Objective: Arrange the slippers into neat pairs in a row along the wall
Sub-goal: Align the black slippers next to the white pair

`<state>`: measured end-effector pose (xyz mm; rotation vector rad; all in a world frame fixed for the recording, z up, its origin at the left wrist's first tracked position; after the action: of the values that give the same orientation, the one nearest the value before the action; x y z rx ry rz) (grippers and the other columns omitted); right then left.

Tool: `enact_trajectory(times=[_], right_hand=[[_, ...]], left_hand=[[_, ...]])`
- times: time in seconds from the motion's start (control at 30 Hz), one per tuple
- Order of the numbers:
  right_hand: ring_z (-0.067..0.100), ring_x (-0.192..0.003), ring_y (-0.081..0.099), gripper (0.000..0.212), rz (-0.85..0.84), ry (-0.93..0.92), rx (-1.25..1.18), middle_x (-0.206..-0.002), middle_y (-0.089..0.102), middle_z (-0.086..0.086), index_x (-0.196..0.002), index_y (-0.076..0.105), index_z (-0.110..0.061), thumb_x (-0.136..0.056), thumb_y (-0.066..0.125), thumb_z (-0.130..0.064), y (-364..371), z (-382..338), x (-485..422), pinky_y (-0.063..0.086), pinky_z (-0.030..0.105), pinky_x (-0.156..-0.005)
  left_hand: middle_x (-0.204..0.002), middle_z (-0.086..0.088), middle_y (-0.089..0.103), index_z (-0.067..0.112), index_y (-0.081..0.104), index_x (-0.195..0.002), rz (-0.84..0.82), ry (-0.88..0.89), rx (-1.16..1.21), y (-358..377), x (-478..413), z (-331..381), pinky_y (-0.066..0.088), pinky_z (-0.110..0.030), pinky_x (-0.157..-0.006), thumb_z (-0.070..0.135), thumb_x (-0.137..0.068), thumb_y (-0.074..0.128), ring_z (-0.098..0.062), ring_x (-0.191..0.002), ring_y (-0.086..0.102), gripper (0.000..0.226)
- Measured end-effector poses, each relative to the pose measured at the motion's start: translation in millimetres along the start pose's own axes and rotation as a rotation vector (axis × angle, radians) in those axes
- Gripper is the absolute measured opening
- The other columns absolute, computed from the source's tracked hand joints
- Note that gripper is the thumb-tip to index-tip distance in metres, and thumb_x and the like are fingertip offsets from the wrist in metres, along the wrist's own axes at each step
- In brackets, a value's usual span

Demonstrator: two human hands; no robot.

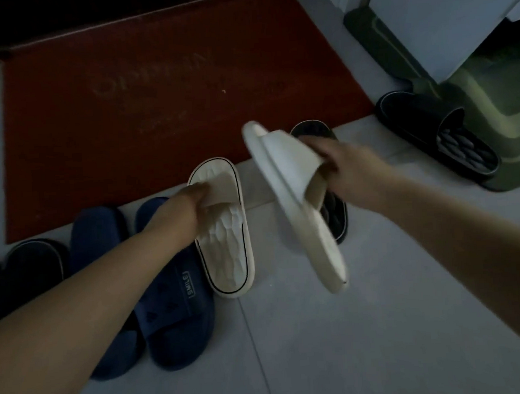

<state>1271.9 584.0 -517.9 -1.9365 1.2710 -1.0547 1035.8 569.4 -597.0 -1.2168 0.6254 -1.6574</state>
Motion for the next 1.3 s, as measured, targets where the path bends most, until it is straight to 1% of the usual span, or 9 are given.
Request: enact_trajectory(times=[0.07,0.2,0.4,0.63,0.73,0.8,0.9,1.03,1.3], right_hand=[[0.029,-0.103,0.061,0.055,-0.078,0.013,0.057,-0.132,0.056,0.009,-0.145,0.025,-0.034,-0.095,0.037,-0.012,33,-14,-15,0.051,0.037,-0.089],[0.033,-0.097,0.061,0.066,-0.19,0.033,0.3,-0.122,0.056,0.016,-0.147,0.007,-0.035,-0.093,0.036,-0.01,70,-18,-30,0.052,0.04,-0.078],[0.036,-0.074,0.065,0.07,-0.137,-0.048,0.732,-0.156,0.004,0.024,-0.149,-0.002,-0.025,-0.094,0.037,-0.006,78,-11,-27,0.044,0.032,-0.05],[0.021,-0.046,0.04,0.084,-0.126,0.008,0.91,-0.156,-0.013,0.022,-0.148,-0.011,-0.019,-0.086,0.04,0.007,71,8,-18,0.03,0.027,-0.037],[0.026,-0.061,0.052,0.09,-0.184,-0.011,0.818,-0.157,-0.015,0.015,-0.147,-0.015,-0.028,-0.086,0.043,0.004,75,15,-16,0.038,0.029,-0.041],[0.034,-0.096,0.062,0.098,-0.212,0.018,0.612,-0.159,-0.01,0.008,-0.147,-0.013,-0.031,-0.086,0.061,-0.015,70,21,-12,0.054,0.039,-0.069],[0.031,-0.131,0.044,0.12,-0.255,0.152,0.109,-0.16,0.004,0.003,-0.148,-0.007,-0.033,-0.067,0.082,-0.028,50,34,3,0.038,0.044,-0.107],[0.028,-0.131,0.046,0.118,-0.257,0.304,-0.446,-0.158,0.014,0.003,-0.146,-0.003,-0.041,-0.068,0.079,-0.009,26,26,47,0.043,0.044,-0.104],[0.021,-0.111,0.059,0.108,-0.178,0.276,-0.451,-0.15,0.033,0.005,-0.147,0.007,-0.037,-0.07,0.079,-0.011,-18,-15,93,0.05,0.032,-0.092]], left_hand=[[-0.148,-0.01,0.04,0.013,0.035,-0.143,-0.022,-0.027,-0.018,1,2,-7,0.036,-0.021,-0.096,0.023,-0.097,0.043,-0.025,-0.133,0.043,0.048],[-0.159,-0.004,0.014,0.013,0.018,-0.148,-0.02,-0.031,0.086,2,8,-7,0.014,-0.024,-0.116,0.017,-0.099,0.038,-0.018,-0.146,0.017,0.053],[-0.16,-0.003,0.011,0.012,0.019,-0.148,-0.064,-0.03,0.129,10,15,1,0.012,-0.021,-0.115,0.009,-0.099,0.034,-0.017,-0.146,0.016,0.051],[-0.158,-0.003,0.019,0.014,0.025,-0.147,-0.067,0.035,0.063,13,24,9,0.018,-0.026,-0.116,0.018,-0.098,0.039,-0.018,-0.144,0.023,0.051],[-0.158,-0.002,0.02,0.015,0.026,-0.147,-0.067,0.057,0.082,13,25,12,0.02,-0.027,-0.115,0.019,-0.097,0.042,-0.018,-0.144,0.024,0.052],[-0.158,-0.002,0.02,0.016,0.026,-0.147,-0.099,0.1,0.089,16,28,18,0.019,-0.026,-0.115,0.021,-0.097,0.044,-0.017,-0.144,0.023,0.053],[-0.157,-0.006,0.021,0.016,0.023,-0.147,-0.188,0.159,0.103,20,36,32,0.022,-0.026,-0.113,0.022,-0.096,0.048,-0.019,-0.141,0.028,0.058],[-0.156,-0.008,0.025,0.017,0.021,-0.148,-0.268,0.138,0.118,-2,39,39,0.028,-0.033,-0.112,0.028,-0.09,0.057,-0.025,-0.139,0.032,0.069],[-0.143,-0.005,0.044,0.021,0.034,-0.142,-0.246,0.214,0.259,-57,69,65,0.037,-0.035,-0.106,0.029,-0.086,0.063,-0.024,-0.127,0.047,0.063]])
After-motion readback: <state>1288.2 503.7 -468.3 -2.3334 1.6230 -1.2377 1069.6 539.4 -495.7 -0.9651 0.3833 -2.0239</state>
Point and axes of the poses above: each hand's wrist, its own x-axis away from the middle knuckle, its own y-axis out of the palm, z = x × y, the point moved 7 cm from there along -x, towards the middle knuckle
